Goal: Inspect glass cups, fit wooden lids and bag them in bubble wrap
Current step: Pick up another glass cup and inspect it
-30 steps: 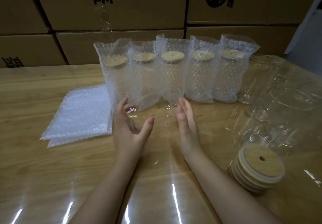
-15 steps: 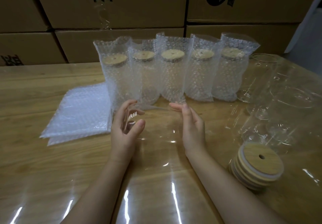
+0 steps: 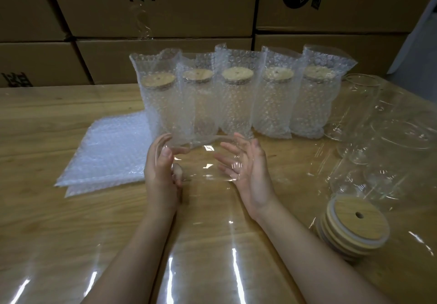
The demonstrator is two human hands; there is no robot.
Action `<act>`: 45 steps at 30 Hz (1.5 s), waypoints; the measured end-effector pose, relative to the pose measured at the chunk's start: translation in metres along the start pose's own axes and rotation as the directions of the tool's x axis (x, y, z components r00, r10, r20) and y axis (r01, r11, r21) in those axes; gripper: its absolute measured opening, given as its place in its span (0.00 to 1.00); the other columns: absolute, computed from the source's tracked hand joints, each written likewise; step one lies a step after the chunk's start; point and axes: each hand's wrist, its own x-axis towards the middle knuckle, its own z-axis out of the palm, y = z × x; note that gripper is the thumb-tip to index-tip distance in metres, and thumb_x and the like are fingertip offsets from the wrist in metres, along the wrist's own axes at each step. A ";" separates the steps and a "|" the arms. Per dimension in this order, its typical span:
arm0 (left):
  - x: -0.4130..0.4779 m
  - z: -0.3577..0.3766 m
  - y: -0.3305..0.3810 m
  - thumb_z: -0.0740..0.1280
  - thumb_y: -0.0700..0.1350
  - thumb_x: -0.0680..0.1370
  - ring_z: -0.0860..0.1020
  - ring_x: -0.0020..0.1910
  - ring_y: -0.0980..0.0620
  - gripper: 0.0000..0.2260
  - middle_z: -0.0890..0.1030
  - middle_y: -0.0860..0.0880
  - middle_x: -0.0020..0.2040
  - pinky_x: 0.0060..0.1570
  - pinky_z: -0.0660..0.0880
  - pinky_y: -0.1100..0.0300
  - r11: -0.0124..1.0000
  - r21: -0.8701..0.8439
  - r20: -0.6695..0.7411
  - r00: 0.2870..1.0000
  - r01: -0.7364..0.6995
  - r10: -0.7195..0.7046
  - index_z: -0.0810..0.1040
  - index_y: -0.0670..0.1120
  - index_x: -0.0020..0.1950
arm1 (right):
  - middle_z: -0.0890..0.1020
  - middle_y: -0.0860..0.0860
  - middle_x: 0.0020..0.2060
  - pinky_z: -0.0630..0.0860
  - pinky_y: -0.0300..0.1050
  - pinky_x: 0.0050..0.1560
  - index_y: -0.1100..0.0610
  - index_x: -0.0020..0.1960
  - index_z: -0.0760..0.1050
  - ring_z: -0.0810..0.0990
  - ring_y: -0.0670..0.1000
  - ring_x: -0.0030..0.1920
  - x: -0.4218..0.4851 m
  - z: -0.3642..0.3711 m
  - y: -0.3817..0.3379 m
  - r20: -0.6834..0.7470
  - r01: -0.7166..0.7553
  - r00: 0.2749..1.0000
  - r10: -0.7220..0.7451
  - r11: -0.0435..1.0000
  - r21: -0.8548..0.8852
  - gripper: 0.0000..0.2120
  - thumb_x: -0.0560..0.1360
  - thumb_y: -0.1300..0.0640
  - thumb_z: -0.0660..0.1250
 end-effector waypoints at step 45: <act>-0.001 0.001 0.002 0.60 0.63 0.67 0.66 0.23 0.61 0.28 0.80 0.47 0.42 0.25 0.61 0.68 0.996 0.088 0.025 1.000 0.012 -0.015 0.76 0.47 0.58 | 0.83 0.49 0.57 0.74 0.43 0.59 0.53 0.52 0.74 0.80 0.48 0.59 0.001 -0.003 0.011 -0.182 0.301 0.930 -0.318 0.946 -0.118 0.14 0.78 0.49 0.52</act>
